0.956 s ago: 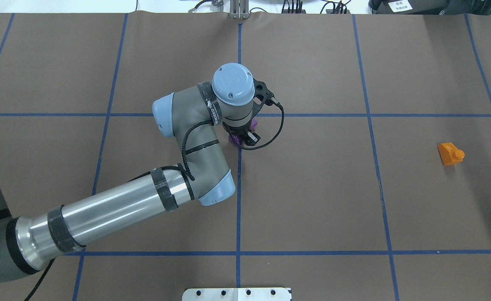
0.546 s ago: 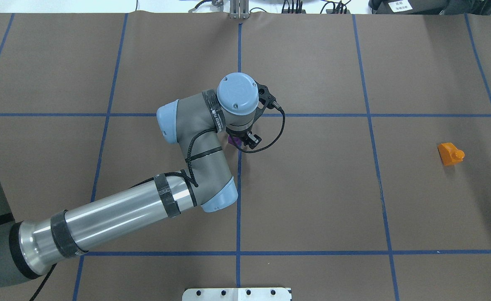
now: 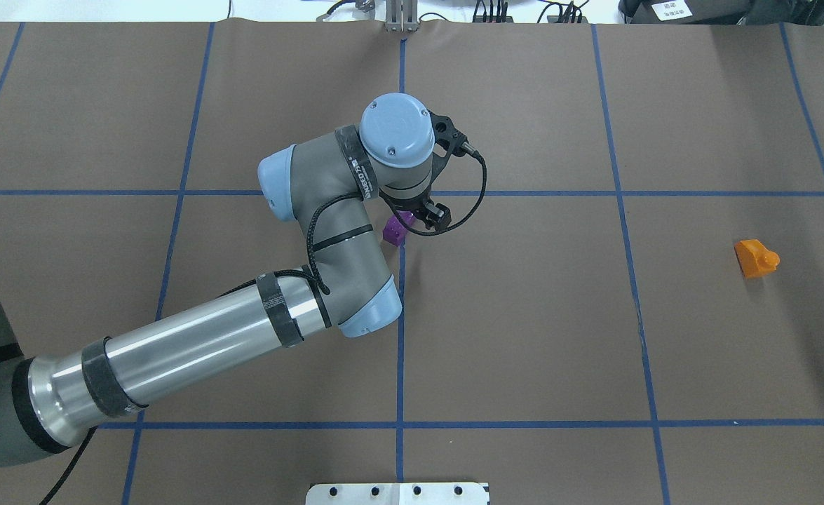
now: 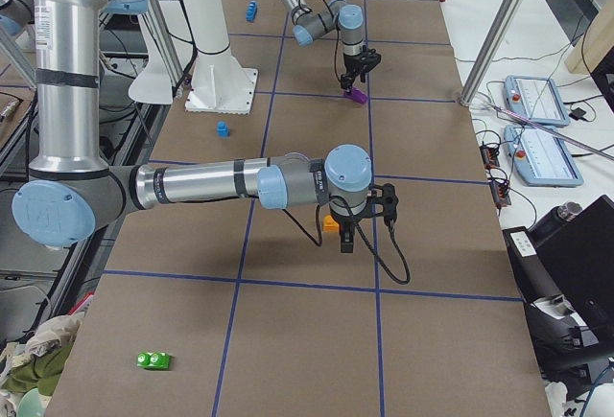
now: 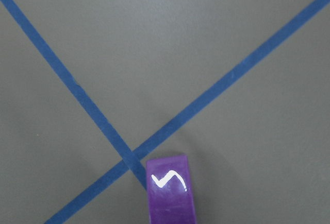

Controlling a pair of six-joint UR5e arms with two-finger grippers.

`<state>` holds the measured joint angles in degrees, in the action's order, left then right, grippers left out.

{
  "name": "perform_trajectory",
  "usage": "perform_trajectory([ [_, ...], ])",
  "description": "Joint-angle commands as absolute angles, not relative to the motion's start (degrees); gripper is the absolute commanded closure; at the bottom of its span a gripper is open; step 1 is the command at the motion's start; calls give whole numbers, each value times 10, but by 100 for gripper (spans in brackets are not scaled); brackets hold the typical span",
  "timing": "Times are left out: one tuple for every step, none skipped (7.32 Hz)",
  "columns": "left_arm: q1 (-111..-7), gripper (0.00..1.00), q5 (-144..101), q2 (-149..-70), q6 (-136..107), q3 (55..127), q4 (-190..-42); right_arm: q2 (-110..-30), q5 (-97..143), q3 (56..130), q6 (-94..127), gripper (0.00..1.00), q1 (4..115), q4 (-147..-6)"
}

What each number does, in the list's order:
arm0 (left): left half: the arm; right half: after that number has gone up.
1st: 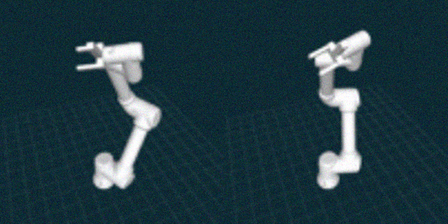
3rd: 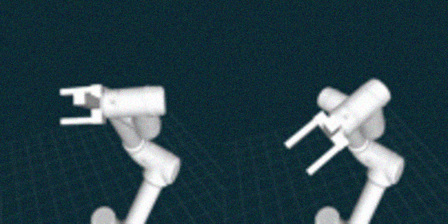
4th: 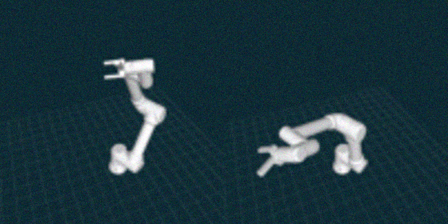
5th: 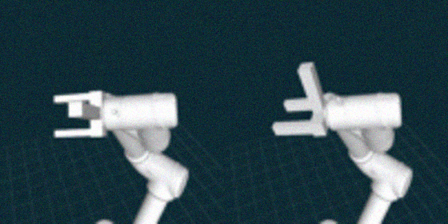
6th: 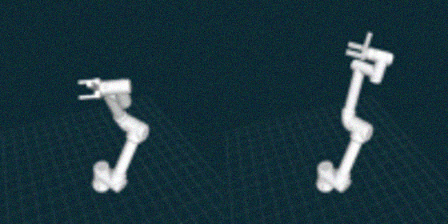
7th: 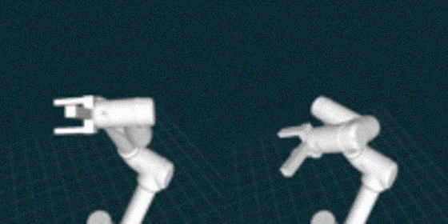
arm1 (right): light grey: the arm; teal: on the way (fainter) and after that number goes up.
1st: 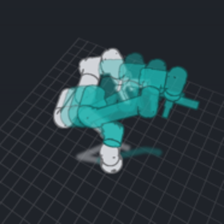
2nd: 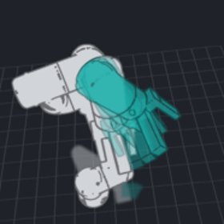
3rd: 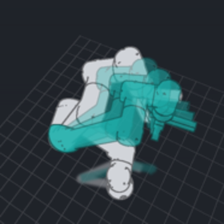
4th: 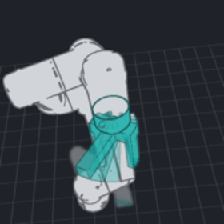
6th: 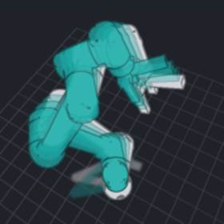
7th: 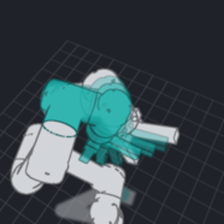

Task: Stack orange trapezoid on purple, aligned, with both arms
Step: 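Lower the purple block onto the table and open the left gripper, then raise the left gripper away while the right gripper grasps the orange block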

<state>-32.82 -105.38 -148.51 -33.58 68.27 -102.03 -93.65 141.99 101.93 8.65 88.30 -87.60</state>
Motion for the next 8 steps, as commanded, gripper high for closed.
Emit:
perform_trajectory([
  [-371, 0, -1133, -1489, -390, 711, -990, -936, 1415, 1030, 92, 0, 874, -875],
  [-406, 0, -1166, -1487, -388, 743, -936, -937, 1390, 1047, 102, 0, 849, -871],
  [-436, 0, -1192, -1485, -383, 784, -875, -945, 1355, 1053, 135, 0, 817, -816],
  [-448, 0, -1194, -1483, -379, 818, -834, -979, 1340, 1053, 218, 0, 775, -723],
  [-455, 0, -1194, -1475, -377, 829, -819, -1001, 1313, 1050, 321, 0, 731, -615],
  [-464, 0, -1194, -1456, -375, 844, -819, -1008, 1290, 1050, 376, 0, 685, -585],
  [-468, 0, -1194, -1437, -375, 864, -819, -1005, 1262, 1048, 392, 0, 646, -584],
  [-468, 0, -1194, -1436, -375, 867, -819, -1003, 1260, 1035, 417, 0, 620, -583],
])
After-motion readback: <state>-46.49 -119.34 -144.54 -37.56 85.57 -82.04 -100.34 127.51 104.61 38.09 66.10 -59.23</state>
